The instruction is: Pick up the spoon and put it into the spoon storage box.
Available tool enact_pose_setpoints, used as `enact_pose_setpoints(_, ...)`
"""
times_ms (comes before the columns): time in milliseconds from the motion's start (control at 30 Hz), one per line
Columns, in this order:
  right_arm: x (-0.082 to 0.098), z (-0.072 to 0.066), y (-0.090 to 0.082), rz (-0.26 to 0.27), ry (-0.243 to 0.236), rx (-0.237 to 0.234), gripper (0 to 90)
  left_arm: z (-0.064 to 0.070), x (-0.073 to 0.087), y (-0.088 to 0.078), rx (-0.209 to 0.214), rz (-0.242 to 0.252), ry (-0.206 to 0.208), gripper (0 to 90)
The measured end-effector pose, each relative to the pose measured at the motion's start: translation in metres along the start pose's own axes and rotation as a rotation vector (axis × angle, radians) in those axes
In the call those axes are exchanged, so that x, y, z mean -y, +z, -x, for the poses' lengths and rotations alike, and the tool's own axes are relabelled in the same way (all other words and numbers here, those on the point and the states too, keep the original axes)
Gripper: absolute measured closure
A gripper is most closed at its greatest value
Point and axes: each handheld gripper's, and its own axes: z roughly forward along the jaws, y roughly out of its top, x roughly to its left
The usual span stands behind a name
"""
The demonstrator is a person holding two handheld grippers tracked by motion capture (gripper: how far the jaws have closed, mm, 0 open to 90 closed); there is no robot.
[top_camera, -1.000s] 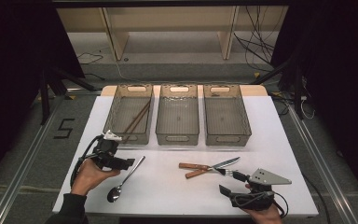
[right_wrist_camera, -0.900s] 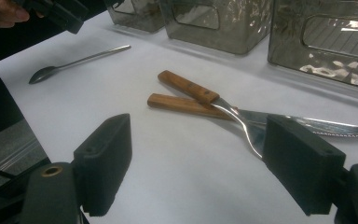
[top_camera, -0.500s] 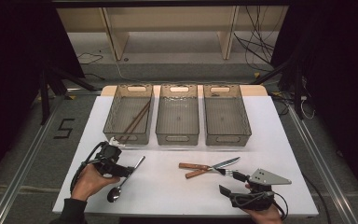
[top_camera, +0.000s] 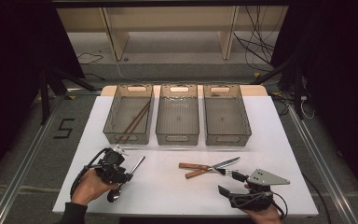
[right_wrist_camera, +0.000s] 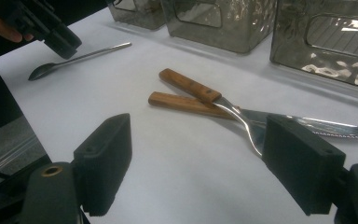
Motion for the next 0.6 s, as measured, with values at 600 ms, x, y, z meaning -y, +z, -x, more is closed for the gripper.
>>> enact_pose_setpoints(600, -0.0001, 0.0001, -0.0003, 0.002, -0.002, 0.004, 24.9, 0.0006, 0.0094, 0.007, -0.027, -0.052, -0.022, 71.7)
